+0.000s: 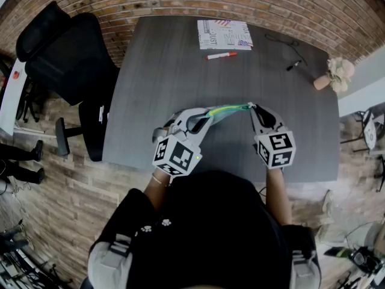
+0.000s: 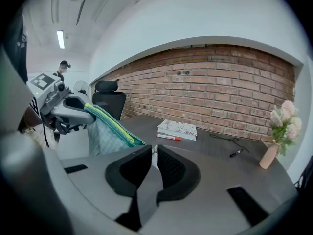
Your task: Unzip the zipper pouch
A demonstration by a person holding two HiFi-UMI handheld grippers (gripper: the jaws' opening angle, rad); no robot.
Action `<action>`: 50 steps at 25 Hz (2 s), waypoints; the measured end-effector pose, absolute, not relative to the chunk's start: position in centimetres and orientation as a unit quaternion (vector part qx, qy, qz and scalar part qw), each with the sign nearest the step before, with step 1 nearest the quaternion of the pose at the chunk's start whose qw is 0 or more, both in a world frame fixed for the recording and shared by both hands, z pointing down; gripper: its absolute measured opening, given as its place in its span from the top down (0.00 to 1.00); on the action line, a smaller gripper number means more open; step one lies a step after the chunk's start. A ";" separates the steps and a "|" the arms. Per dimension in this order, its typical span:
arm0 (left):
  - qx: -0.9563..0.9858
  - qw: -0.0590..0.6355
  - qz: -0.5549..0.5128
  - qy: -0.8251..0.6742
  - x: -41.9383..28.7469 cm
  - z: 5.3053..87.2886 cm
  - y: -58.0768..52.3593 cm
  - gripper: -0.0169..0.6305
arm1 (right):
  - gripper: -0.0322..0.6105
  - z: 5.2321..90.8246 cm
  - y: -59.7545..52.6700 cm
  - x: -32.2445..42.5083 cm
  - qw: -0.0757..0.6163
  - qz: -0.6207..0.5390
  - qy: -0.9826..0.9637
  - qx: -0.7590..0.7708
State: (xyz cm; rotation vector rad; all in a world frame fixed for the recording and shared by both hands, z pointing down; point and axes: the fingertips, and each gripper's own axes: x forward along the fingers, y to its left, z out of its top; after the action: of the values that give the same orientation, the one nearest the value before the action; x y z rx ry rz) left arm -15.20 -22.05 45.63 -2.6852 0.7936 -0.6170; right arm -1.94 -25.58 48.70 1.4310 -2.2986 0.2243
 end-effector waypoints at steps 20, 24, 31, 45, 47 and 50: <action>-0.933 0.000 -0.098 0.345 -19.0 43.9 -24.5 0.96 | 0.95 42.0 -23.3 -1.3 0.011 0.069 -0.825 0.560; -0.932 -0.014 -0.094 0.350 -19.4 44.2 -24.5 0.96 | 0.95 41.9 -23.0 -1.6 0.007 0.067 -0.828 0.557; -0.932 -0.005 -0.095 0.349 -19.4 44.2 -24.6 0.96 | 0.95 42.0 -23.1 -2.1 0.020 0.062 -0.832 0.551; -0.934 -0.014 -0.096 0.345 -19.4 44.6 -24.5 0.96 | 0.95 42.3 -22.9 -2.6 0.031 0.058 -0.835 0.547; -0.934 -0.022 -0.097 0.344 -19.4 44.8 -24.4 0.96 | 0.95 42.3 -22.9 -2.6 0.034 0.057 -0.835 0.547; -0.933 -0.025 -0.099 0.344 -19.4 44.9 -24.4 0.96 | 0.95 42.4 -22.9 -2.7 0.036 0.057 -0.835 0.546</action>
State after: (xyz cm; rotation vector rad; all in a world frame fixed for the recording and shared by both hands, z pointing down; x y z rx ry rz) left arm -19.41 -24.36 44.91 -2.9805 1.0992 -0.3151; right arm -2.67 -22.94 42.36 1.6777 -2.5655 0.1754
